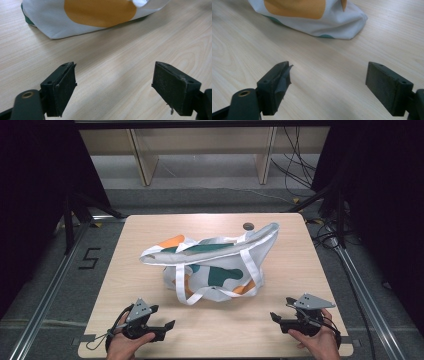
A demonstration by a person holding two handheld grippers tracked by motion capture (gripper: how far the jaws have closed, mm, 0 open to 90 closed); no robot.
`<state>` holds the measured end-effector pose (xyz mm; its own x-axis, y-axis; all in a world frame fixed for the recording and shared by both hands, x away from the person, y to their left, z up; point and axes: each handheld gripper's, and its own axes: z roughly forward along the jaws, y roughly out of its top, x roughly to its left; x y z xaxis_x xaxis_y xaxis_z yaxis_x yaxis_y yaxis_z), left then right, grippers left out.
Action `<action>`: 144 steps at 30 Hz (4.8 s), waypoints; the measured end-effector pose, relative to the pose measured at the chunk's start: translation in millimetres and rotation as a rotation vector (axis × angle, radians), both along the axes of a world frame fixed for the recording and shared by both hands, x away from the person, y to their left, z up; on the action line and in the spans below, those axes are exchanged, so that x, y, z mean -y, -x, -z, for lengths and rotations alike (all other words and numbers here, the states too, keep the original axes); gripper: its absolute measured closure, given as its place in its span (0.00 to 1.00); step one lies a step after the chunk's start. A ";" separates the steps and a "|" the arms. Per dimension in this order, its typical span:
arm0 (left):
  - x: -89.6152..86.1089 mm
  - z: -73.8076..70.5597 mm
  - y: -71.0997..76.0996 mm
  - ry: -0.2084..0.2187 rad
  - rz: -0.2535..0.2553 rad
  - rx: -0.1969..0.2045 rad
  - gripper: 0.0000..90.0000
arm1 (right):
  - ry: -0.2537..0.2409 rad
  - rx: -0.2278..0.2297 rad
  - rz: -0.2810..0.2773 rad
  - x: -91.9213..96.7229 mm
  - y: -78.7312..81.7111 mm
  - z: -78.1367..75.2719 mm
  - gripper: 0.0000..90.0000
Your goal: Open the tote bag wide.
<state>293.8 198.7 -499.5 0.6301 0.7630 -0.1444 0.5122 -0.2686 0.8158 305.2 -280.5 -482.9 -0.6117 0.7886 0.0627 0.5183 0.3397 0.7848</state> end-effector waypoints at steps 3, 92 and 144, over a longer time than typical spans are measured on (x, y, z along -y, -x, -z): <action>-1.5 -1.5 -0.5 -0.015 0.011 0.007 0.22 | -0.009 0.010 -0.001 0.8 -0.3 -0.7 0.26; 69.4 -108.9 -210.0 -0.187 0.055 -0.017 0.98 | 0.180 0.062 -0.394 -104.7 -105.8 -90.3 1.00; 163.6 -62.7 -257.9 -0.503 0.067 -0.028 0.99 | 0.352 -0.101 -0.516 -126.2 -111.6 -36.1 1.00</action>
